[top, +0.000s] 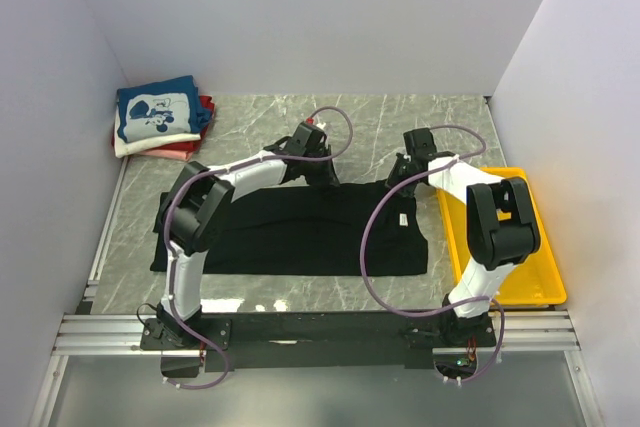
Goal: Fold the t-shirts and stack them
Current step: Fold the tshirt
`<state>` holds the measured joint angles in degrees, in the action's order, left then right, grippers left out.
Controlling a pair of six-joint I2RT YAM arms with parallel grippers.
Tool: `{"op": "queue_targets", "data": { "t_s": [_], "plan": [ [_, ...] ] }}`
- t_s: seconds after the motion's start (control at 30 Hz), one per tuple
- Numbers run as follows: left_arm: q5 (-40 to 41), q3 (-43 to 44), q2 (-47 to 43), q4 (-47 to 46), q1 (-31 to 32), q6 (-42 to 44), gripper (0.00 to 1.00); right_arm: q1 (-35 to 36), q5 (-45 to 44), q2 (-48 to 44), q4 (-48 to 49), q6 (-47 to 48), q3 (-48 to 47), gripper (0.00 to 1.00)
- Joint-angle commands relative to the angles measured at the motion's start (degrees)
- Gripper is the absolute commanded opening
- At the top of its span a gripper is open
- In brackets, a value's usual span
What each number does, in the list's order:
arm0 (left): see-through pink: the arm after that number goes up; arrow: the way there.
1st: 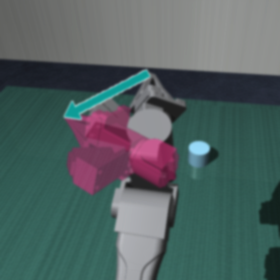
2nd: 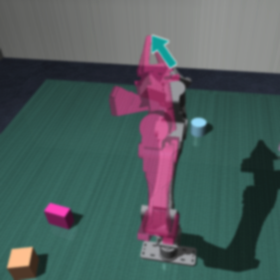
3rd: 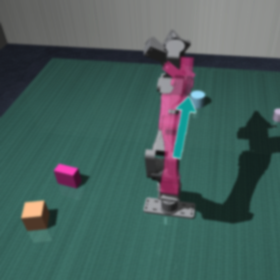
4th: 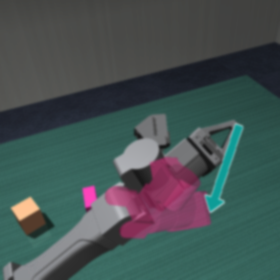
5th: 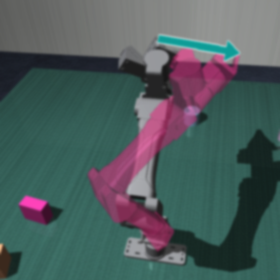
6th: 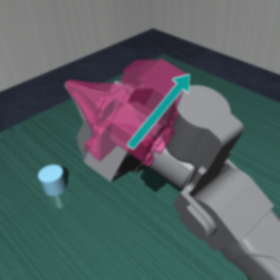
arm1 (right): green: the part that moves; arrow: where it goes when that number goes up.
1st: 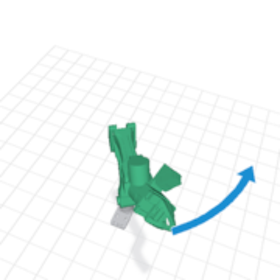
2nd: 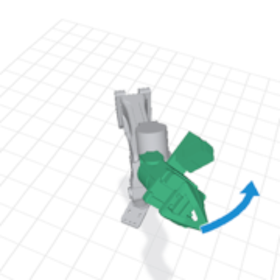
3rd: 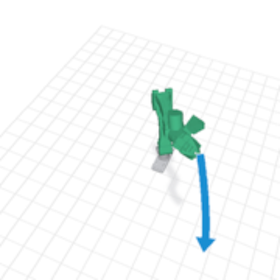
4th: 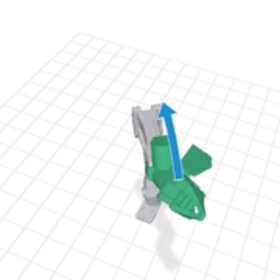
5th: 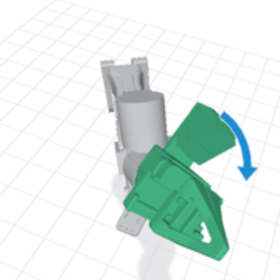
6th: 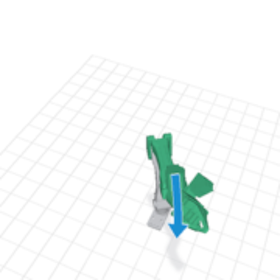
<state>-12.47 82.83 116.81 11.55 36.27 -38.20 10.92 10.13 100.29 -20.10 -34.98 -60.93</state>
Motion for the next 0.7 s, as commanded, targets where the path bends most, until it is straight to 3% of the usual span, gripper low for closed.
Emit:
{"op": "queue_targets", "data": {
  "t_s": [0.0,0.07,0.67],
  "plan": [
    [-2.91,-0.91,-5.10,-1.71,0.82,1.72,0.01,0.95,0.59,-5.18,0.85,0.09,0.98,0.04],
    [-3.61,-2.13,-6.15,-1.62,0.99,1.90,0.01,1.12,1.29,-6.50,0.85,0.09,1.77,0.00],
    [-5.73,-16.64,-15.39,-6.54,4.77,-0.47,0.01,3.93,3.31,-23.46,-2.75,0.18,11.09,0.00]
  ]
}}
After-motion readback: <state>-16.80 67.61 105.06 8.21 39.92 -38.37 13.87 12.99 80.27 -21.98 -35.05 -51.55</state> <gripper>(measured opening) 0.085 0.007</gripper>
